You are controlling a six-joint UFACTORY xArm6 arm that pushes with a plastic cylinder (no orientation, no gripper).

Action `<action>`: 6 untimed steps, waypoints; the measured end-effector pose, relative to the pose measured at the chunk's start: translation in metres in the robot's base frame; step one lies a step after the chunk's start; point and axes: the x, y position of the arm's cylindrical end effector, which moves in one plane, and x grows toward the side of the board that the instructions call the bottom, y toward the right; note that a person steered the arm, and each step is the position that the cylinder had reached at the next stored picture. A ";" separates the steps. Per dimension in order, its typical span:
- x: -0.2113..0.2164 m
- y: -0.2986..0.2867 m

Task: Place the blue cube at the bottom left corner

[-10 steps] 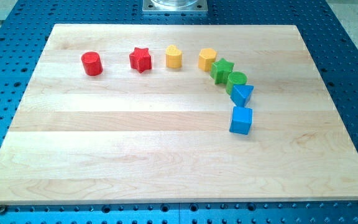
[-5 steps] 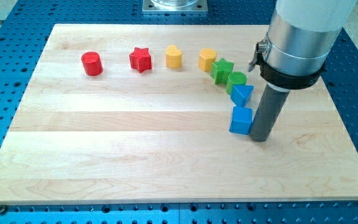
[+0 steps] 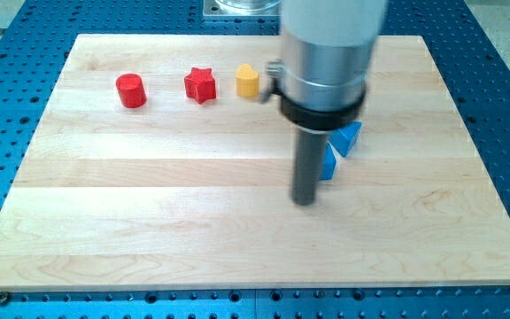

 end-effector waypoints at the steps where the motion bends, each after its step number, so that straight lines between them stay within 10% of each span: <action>1: -0.031 0.067; 6: -0.032 -0.193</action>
